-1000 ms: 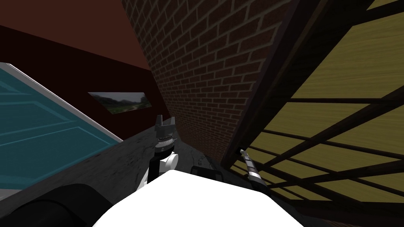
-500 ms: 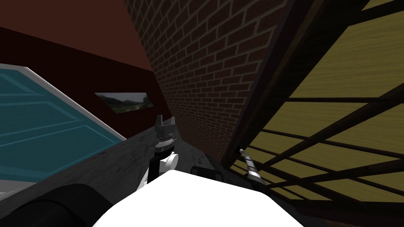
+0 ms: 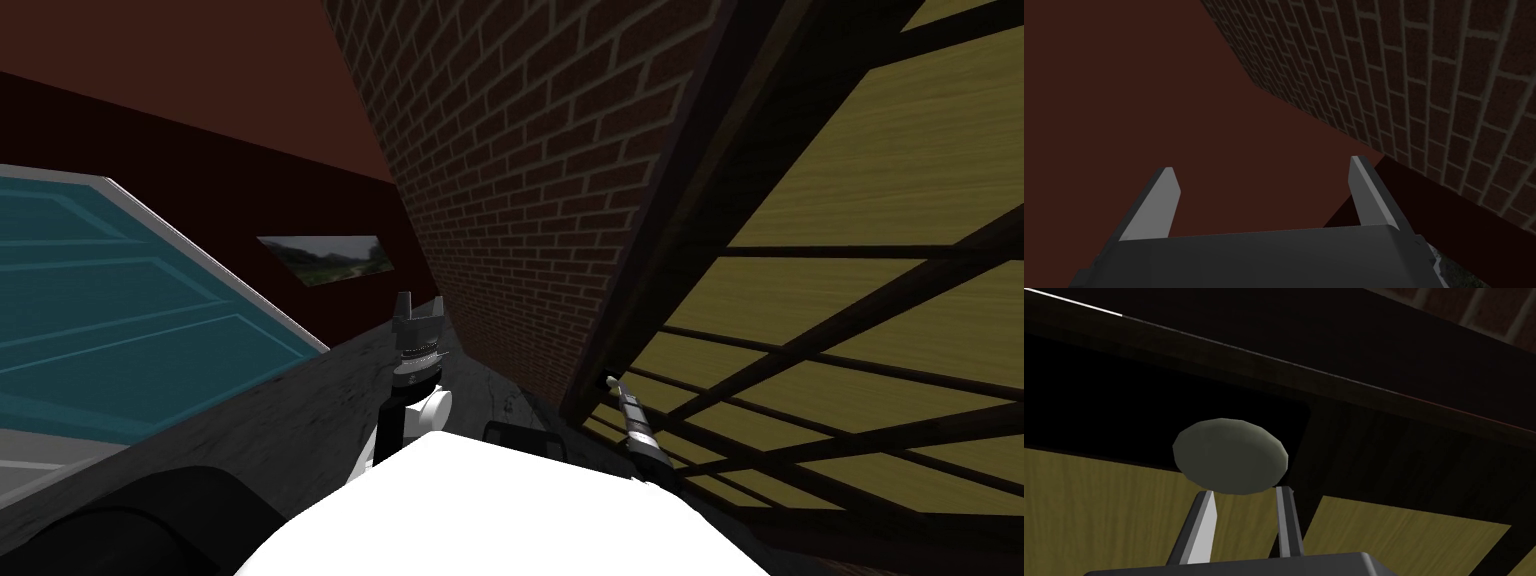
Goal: Pull the door open
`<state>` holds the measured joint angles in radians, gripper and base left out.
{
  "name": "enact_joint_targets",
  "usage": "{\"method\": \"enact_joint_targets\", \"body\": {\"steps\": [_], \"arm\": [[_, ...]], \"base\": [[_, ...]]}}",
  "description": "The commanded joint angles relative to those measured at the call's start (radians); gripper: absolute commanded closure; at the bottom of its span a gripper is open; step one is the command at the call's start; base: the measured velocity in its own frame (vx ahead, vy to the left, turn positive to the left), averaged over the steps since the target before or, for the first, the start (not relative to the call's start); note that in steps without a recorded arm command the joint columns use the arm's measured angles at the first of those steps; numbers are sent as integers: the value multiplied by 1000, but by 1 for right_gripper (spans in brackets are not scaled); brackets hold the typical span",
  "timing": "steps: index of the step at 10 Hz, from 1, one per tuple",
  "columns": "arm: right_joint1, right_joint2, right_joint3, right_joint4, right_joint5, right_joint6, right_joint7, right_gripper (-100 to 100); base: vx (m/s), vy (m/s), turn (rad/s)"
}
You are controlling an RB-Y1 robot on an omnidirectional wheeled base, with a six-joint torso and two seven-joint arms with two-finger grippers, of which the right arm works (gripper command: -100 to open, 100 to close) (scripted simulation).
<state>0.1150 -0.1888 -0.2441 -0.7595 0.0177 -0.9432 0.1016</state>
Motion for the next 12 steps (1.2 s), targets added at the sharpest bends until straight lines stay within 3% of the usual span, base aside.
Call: {"method": "enact_joint_targets", "body": {"steps": [1, 4, 6, 12], "arm": [[-1, 6, 27, -11, -17, 1, -50, 100], [-5, 1, 39, -7, -37, 2, -96, 100], [-13, -8, 65, 1, -78, 4, -162, 100], [-24, -22, 104, 12, -140, 6, -304, 100]], "base": [[-27, -10, 31], [-31, -7, 32], [-42, -13, 46], [-37, -9, 40]]}}
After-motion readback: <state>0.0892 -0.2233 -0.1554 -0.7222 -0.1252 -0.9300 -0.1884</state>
